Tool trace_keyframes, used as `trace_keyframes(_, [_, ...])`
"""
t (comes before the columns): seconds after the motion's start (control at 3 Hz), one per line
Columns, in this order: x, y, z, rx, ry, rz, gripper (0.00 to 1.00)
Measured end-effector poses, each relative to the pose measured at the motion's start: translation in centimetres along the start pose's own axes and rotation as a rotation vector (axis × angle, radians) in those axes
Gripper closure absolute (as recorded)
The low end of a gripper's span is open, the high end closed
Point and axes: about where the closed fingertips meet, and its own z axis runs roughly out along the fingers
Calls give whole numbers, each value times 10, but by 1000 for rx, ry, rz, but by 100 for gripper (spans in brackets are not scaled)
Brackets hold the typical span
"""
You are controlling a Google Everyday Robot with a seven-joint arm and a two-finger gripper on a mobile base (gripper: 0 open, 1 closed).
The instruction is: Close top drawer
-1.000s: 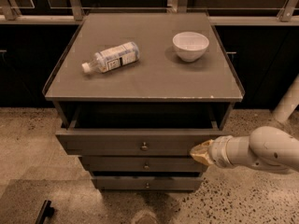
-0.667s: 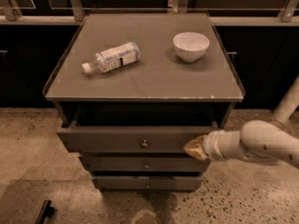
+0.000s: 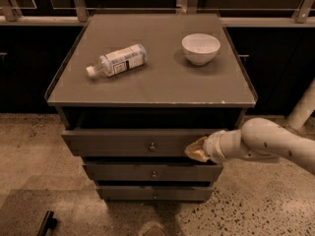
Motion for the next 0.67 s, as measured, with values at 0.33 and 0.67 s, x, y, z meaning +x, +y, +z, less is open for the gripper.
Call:
trace_keyframes(0.33, [0,2,0,-1,0,-1,100])
trace_keyframes(0.67, [12,18,9,-95,17,-12,100])
